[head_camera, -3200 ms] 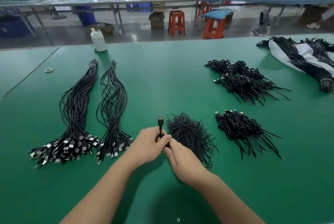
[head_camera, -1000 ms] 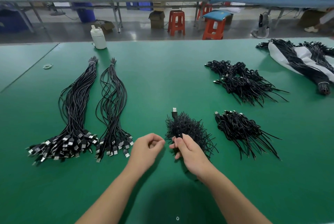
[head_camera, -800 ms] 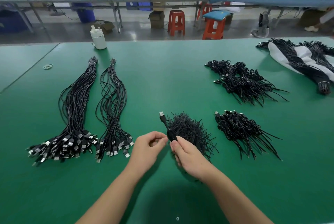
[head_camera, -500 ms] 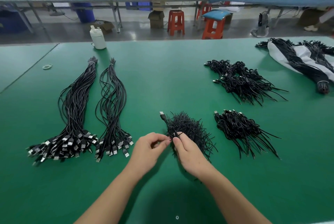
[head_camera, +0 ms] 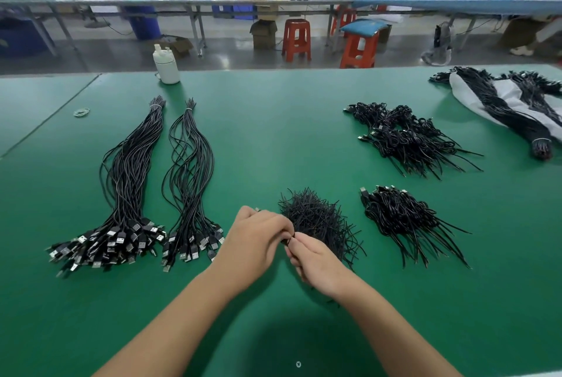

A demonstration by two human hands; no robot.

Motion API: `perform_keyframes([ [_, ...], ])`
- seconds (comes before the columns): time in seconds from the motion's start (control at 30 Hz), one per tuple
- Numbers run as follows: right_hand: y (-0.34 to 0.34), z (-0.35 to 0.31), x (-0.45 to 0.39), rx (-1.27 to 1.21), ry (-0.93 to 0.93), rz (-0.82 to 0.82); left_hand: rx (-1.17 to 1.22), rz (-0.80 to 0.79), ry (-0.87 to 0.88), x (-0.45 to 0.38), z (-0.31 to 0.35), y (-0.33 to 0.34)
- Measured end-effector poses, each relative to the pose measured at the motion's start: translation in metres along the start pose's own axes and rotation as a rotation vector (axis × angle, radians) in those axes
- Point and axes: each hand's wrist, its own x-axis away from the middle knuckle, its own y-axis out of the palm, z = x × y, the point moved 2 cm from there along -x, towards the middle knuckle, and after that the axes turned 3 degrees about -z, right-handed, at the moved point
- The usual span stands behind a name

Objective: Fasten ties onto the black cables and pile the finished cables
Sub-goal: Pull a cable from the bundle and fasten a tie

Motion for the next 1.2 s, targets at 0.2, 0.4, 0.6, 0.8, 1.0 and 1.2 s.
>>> perform_keyframes([
  [0.2, 0.002, -0.004, 0.001, 0.435, -0.15, 0.045, 0.226, 0.006, -0.38, -0.003, -0.002, 0.002],
  [0.4, 0.002, -0.001, 0.004, 0.826, -0.204, 0.07, 0.231, -0.133, -0.535, -0.002, -0.003, 0.003],
  [0.6, 0.006, -0.007, 0.011, 0.922, -0.223, 0.04, 0.214, -0.19, -0.511, -0.001, -0.002, 0.001],
  [0.8, 0.009, -0.005, 0.009, 0.966, -0.21, 0.035, 0.231, -0.158, -0.564, -0.002, -0.008, 0.0],
  [1.0, 0.01, 0.0, 0.005, 1.1, -0.247, 0.063, 0.179, -0.214, -0.517, 0.0, -0.008, 0.001],
  [1.2, 0.009, 0.005, 0.0, 1.165, -0.24, 0.084, 0.125, -0.287, -0.482, 0.002, -0.008, 0.007],
])
